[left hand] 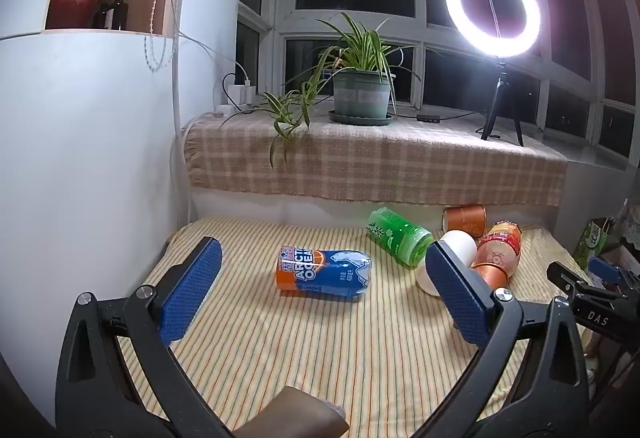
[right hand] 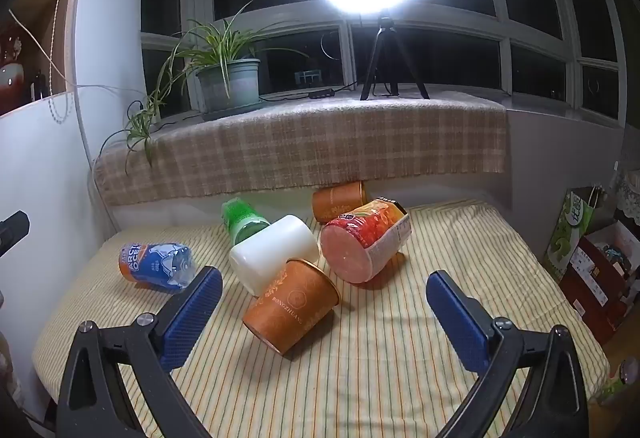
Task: Flip cup upright
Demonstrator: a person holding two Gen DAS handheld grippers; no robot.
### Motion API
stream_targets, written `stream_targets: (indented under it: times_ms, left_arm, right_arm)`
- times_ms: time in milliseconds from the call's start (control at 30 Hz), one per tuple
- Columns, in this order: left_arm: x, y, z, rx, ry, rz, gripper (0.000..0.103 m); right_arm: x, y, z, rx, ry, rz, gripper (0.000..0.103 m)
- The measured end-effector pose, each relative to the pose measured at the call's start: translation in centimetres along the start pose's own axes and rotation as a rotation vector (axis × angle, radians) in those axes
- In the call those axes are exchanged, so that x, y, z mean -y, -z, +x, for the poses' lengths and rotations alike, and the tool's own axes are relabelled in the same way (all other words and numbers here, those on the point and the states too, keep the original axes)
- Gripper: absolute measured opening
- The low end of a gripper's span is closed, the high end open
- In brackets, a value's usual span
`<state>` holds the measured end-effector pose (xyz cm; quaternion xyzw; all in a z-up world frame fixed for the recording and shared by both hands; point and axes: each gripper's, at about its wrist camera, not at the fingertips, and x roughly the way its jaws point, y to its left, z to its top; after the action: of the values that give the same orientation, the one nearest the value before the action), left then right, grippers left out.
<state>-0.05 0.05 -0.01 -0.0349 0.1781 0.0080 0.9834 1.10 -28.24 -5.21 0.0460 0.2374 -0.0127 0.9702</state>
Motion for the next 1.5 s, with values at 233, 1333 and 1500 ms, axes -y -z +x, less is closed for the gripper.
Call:
stream_targets:
  times_ms: [233,1333,1500]
  left_arm:
    - [0.3,0.0,0.0,-0.005,-0.016,0.024,0.103]
    - [0.2,1.1,0.5,-0.022,-0.004,-0.008,0.103]
    - [0.1,1.2,0.6,-0.024,-0.003,-0.009,0.103]
  right_arm:
    - [-0.2,-0.1,-0.1,0.007,0.002,0.004,0.103]
    - [-0.9,-1.1,-0.4,0.05,0.038,-0.048,0.103]
    - [-1.1,-1.1,-0.6,0.065,0.052,-0.062,0.103]
